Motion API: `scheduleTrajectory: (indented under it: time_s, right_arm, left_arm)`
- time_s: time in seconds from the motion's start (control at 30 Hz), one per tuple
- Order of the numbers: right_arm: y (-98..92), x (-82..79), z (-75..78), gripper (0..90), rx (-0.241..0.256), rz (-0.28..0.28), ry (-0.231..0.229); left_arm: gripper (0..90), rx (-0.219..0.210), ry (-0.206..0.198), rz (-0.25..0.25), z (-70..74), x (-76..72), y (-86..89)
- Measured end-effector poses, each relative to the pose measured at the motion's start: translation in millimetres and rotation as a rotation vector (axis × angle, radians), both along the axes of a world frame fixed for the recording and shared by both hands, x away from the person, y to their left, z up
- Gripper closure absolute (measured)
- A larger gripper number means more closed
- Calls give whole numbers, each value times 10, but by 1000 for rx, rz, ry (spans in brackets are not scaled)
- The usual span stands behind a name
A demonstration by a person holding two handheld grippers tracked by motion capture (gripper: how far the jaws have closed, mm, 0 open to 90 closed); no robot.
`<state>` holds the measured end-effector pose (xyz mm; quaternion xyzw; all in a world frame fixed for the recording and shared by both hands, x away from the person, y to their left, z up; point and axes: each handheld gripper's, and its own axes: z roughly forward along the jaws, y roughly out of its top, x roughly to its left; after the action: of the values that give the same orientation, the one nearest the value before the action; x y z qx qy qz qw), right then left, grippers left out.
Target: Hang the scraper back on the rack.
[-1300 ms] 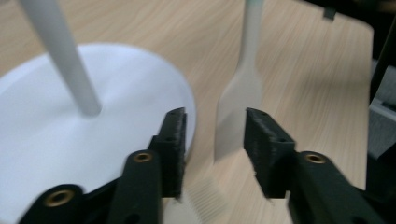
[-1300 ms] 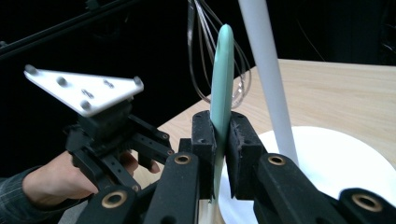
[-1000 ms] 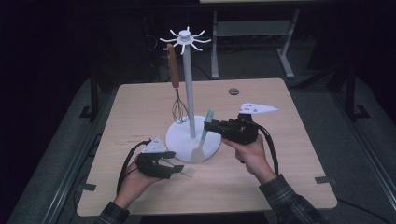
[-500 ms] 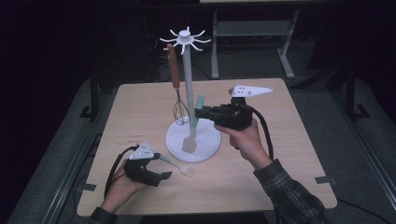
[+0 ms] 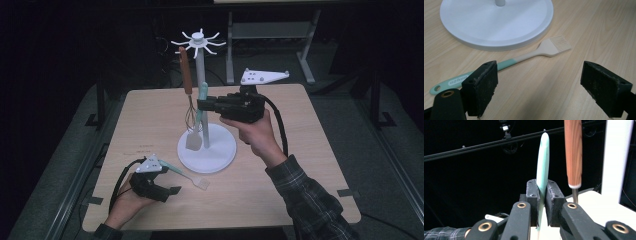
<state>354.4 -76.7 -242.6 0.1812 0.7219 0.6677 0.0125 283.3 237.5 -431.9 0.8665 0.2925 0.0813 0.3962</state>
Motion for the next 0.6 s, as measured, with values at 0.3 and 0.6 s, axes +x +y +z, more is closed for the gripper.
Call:
scheduleTrajectory:
  time_s: [0.3,0.6]
  right_arm:
    - [103,72,212,830,10,7,-24]
    - [162,142,378,830,33,18,-34]
  left_arm:
    - [133,16,-12,-14,-9,8,-1]
    - [134,11,4,-17,-19,18,10]
